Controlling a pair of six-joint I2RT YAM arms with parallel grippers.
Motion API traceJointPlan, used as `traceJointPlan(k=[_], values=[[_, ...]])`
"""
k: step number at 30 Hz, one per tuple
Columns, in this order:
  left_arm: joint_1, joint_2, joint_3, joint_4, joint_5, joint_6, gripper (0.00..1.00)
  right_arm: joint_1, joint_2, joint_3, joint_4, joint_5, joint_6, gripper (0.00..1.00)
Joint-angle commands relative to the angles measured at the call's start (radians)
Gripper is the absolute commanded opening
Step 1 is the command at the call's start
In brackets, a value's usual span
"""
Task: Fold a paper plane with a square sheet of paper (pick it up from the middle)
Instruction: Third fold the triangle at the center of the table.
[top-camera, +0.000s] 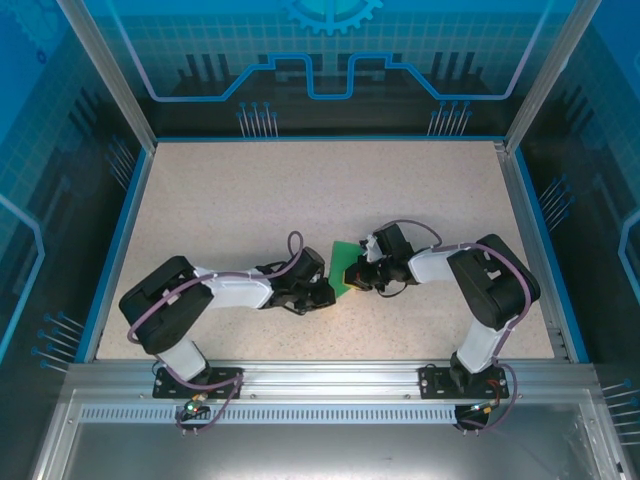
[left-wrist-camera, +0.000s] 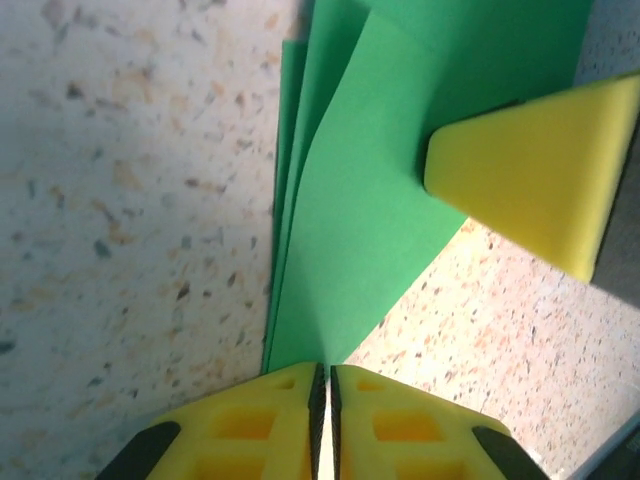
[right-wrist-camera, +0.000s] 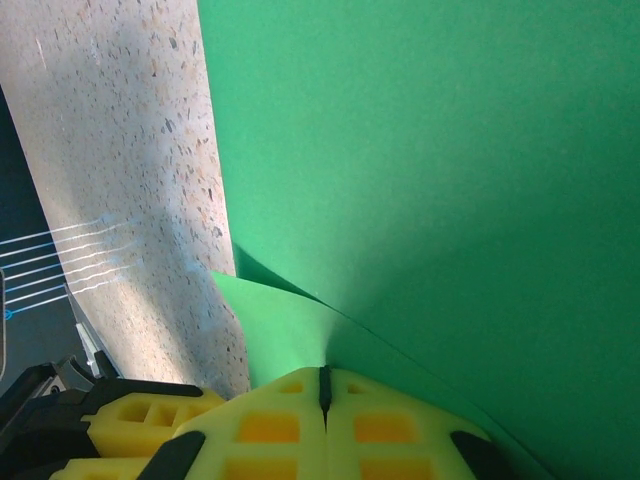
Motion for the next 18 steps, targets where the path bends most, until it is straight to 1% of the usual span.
traceJointPlan(k=[1,5,10,14,18], values=[[-0.008,-0.005,-0.052,-0.132,0.093,0.003,0.15,-0.023,0.031,-0.023,-0.034,0.054,-0.001,0.04],[-0.006,-0.038,-0.067,-0.224,0.062,0.026,0.15,-0.024,0.031,-0.022,-0.041,0.049,-0.008,0.04],[-0.007,-0.1,-0.079,-0.238,0.041,0.012,0.16,-0.025,0.032,-0.013,-0.026,0.014,-0.011,0.04],[0.0,-0.163,-0.033,-0.234,0.009,0.021,0.19,-0.022,0.021,0.004,-0.045,0.009,-0.021,0.05],[0.016,-0.124,0.064,-0.229,-0.011,0.044,0.18,-0.023,0.001,0.016,-0.044,-0.004,-0.018,0.05]])
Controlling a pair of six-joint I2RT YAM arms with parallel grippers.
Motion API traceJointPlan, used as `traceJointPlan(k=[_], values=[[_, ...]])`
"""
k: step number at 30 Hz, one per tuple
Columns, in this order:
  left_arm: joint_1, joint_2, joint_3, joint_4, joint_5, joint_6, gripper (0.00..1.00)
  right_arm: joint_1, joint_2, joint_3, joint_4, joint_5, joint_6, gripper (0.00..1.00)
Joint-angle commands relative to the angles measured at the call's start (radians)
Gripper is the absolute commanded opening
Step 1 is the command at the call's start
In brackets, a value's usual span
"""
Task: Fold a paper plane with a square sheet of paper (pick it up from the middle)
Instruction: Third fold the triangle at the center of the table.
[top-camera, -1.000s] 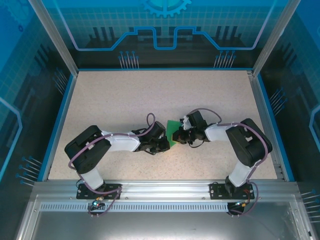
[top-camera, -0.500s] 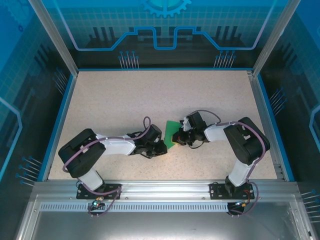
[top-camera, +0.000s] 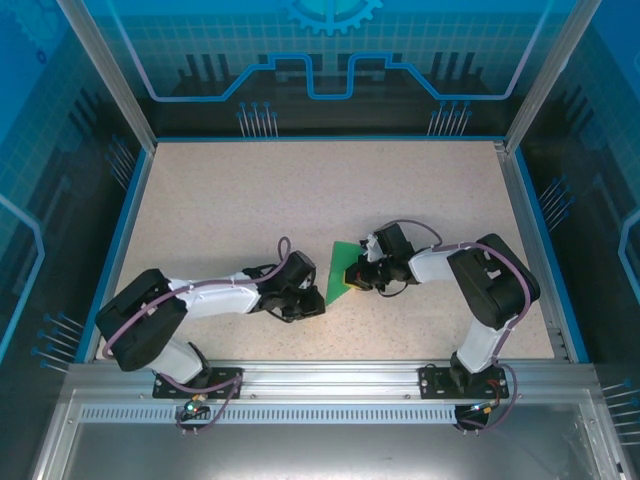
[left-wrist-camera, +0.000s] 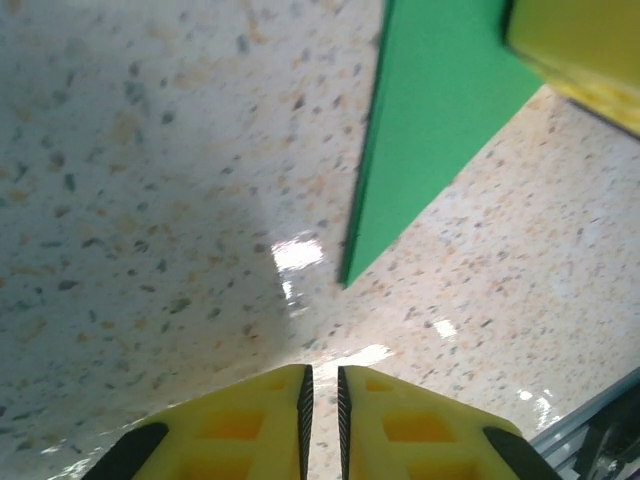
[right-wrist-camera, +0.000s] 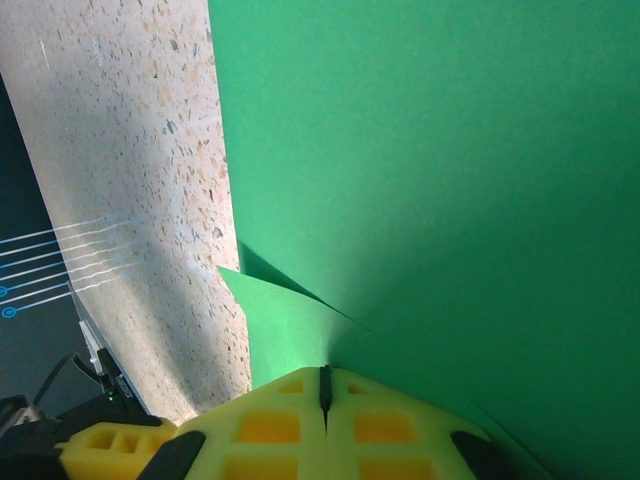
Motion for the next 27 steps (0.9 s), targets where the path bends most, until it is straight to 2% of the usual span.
traceJointPlan(k=[1,7,12,18,27], values=[[0.012,0.032,0.098,-0.019,-0.029,0.036,0.18,-0.014,-0.011,0.018,-0.043,0.008,-0.013,0.05],[0.018,0.182,0.222,-0.023,-0.035,0.07,0.15,-0.03,-0.104,0.047,-0.128,0.026,-0.032,0.07],[0.018,0.248,0.243,-0.041,-0.072,0.074,0.14,-0.06,-0.14,0.025,-0.152,0.047,-0.049,0.08],[0.019,0.272,0.217,-0.034,-0.075,0.079,0.13,-0.054,-0.096,0.013,-0.097,0.0,-0.038,0.07],[0.017,0.277,0.17,-0.027,-0.07,0.075,0.12,-0.075,-0.003,-0.025,-0.018,0.025,-0.023,0.06]])
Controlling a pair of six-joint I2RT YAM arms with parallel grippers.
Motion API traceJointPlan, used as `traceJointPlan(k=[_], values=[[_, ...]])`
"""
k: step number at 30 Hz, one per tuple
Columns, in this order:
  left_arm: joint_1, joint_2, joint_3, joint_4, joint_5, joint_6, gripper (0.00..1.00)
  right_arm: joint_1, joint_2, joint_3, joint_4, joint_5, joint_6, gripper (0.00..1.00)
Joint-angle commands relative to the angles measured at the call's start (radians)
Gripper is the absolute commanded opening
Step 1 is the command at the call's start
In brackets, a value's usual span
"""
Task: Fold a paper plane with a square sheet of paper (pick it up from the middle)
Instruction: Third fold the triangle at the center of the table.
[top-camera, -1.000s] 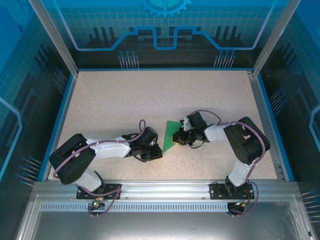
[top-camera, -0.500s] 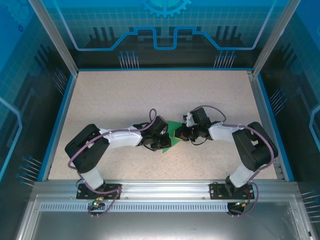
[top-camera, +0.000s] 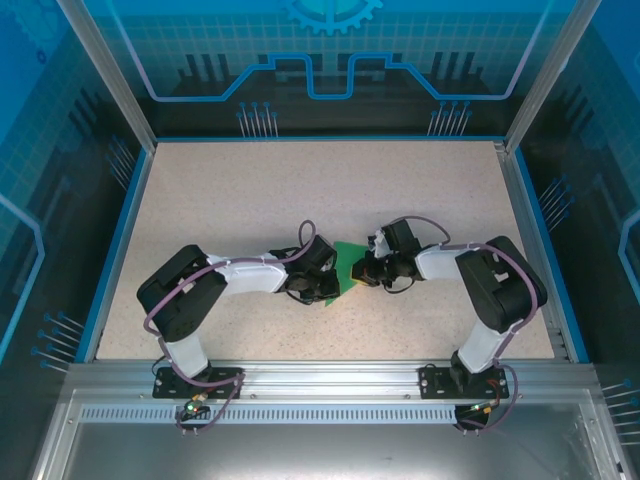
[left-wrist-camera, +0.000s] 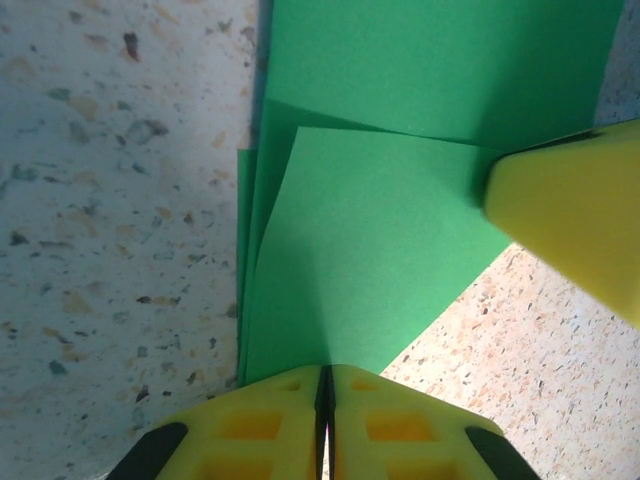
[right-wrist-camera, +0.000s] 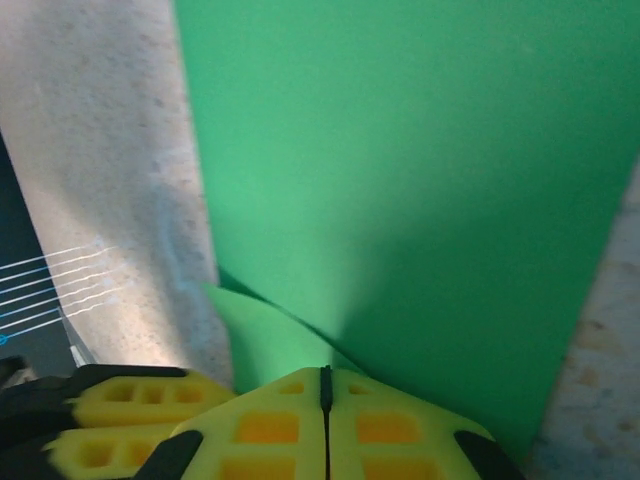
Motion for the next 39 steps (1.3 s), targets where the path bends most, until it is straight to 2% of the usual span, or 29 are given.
traceJointPlan(k=[1,8,14,16,20,26,28,39], values=[[0.002,0.023,-0.05,-0.034,-0.022,0.02,0.12,-0.028,0.023,-0.031,0.052,0.002,0.003,0.06],[-0.003,0.025,-0.09,-0.021,-0.027,0.011,0.11,-0.095,0.0,-0.039,0.037,0.04,-0.054,0.06],[-0.003,0.001,-0.099,-0.003,-0.024,0.008,0.13,-0.169,-0.058,-0.036,-0.001,-0.01,-0.085,0.08],[-0.004,-0.012,-0.09,0.001,-0.018,0.01,0.13,-0.167,-0.093,-0.03,-0.041,-0.013,-0.099,0.11],[-0.004,-0.039,-0.042,0.015,0.006,0.021,0.15,-0.168,-0.15,-0.041,-0.089,-0.011,-0.1,0.23],[0.013,-0.06,0.042,-0.032,-0.031,0.04,0.15,-0.159,-0.162,-0.076,-0.083,-0.029,-0.081,0.35],[0.021,-0.051,0.068,-0.06,-0.061,0.056,0.15,-0.152,-0.158,-0.081,-0.079,-0.037,-0.077,0.35],[0.052,0.028,0.106,-0.083,-0.081,0.074,0.13,-0.101,-0.113,-0.085,-0.029,-0.042,-0.046,0.38]])
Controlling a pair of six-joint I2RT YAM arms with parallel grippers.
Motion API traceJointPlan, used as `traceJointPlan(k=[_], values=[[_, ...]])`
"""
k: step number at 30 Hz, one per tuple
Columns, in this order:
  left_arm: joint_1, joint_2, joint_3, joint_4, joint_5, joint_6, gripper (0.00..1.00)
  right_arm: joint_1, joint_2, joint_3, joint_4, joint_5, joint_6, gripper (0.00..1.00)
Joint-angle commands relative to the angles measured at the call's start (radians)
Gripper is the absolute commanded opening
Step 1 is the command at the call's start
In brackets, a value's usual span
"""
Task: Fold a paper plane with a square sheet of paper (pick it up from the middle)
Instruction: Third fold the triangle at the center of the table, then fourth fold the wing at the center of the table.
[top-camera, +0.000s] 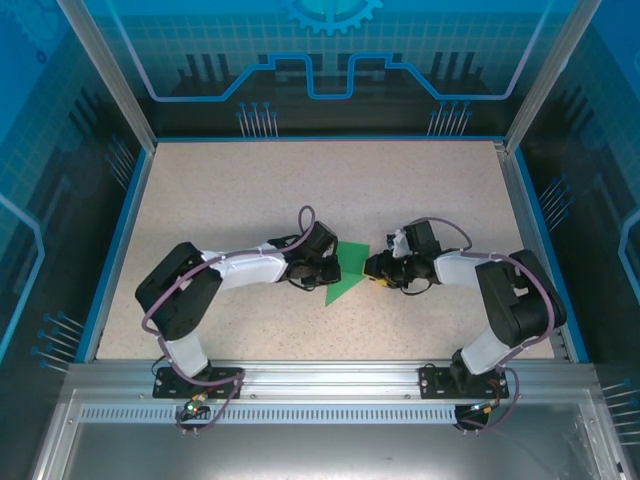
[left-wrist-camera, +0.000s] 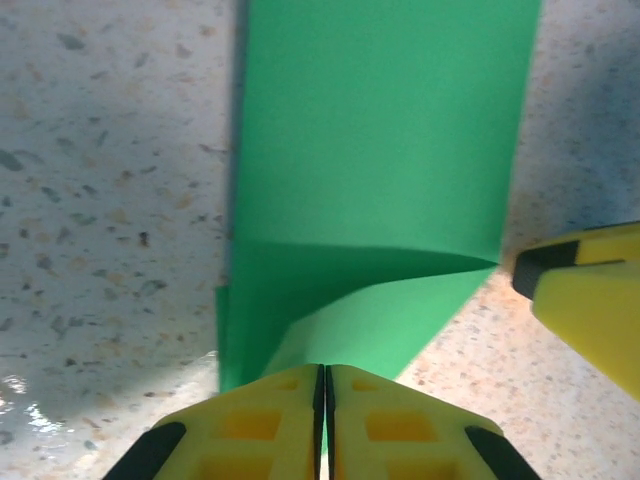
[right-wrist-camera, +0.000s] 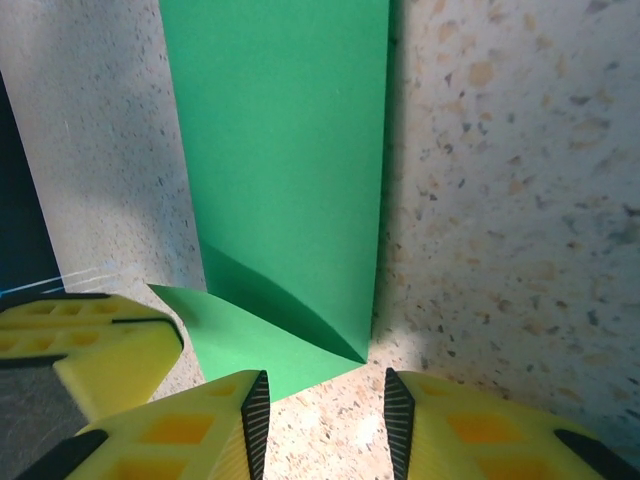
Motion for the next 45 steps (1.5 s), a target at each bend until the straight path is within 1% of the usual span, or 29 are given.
traceJointPlan(k=[1,13,23,26,32,36,38,40,45], values=[[0.013,0.028,0.01,-0.024,-0.015,0.024,0.13,0.022,0.018,-0.007,0.019,-0.012,0.018,0.38],[0.02,0.062,0.012,-0.042,-0.025,0.034,0.13,0.052,0.049,0.027,0.053,-0.051,0.03,0.39],[0.019,0.053,0.01,-0.04,-0.027,0.034,0.14,0.068,0.075,0.067,0.05,-0.063,0.023,0.39],[0.019,0.03,0.007,-0.038,-0.025,0.038,0.18,0.07,0.077,0.076,0.036,-0.06,0.011,0.38],[0.014,-0.071,-0.031,-0.009,-0.037,0.058,0.29,0.08,0.1,0.102,0.001,-0.066,-0.019,0.3],[-0.03,-0.131,-0.057,0.004,-0.057,0.072,0.37,0.081,0.1,0.118,-0.021,-0.071,-0.029,0.28],[-0.068,-0.14,-0.046,-0.031,-0.102,0.087,0.39,0.082,0.096,0.123,-0.029,-0.071,-0.031,0.27],[-0.11,-0.136,-0.028,-0.075,-0.155,0.101,0.43,0.081,0.093,0.128,-0.039,-0.072,-0.031,0.27],[-0.193,-0.092,0.008,-0.137,-0.264,0.097,0.45,0.081,0.099,0.141,-0.059,-0.077,-0.037,0.27]])
